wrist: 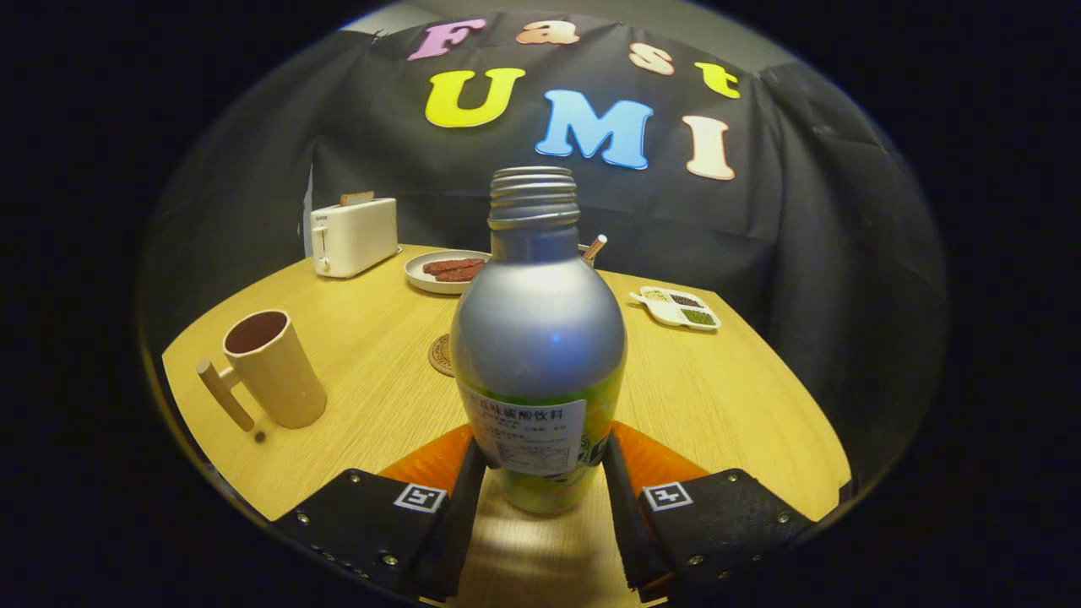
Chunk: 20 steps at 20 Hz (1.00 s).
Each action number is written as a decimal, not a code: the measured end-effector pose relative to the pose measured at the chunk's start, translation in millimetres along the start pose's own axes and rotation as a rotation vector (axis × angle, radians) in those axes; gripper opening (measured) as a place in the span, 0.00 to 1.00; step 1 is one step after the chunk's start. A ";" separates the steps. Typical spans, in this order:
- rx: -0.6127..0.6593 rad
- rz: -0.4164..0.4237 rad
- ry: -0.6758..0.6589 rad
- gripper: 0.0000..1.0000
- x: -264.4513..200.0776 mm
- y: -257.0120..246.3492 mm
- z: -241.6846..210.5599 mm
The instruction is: Take the bottle from table, then pour the juice into the cup, finally place the bottle on the coaster
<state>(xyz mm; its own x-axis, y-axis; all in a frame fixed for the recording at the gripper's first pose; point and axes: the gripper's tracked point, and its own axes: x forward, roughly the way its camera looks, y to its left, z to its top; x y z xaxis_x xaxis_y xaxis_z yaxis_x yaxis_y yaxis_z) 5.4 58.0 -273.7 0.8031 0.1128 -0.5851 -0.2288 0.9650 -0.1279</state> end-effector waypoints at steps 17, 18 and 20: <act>-0.521 0.036 0.013 0.70 -2.1 68.3 29.6; -0.551 0.035 0.019 0.70 -2.0 70.6 29.3; -0.602 0.028 0.028 0.70 -3.9 74.1 29.3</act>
<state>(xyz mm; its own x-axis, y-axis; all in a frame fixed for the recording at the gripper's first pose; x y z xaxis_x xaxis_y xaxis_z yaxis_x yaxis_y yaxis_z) 1.4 136.1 -257.5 0.7794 0.1217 -0.6146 -0.5271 0.6576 -0.5382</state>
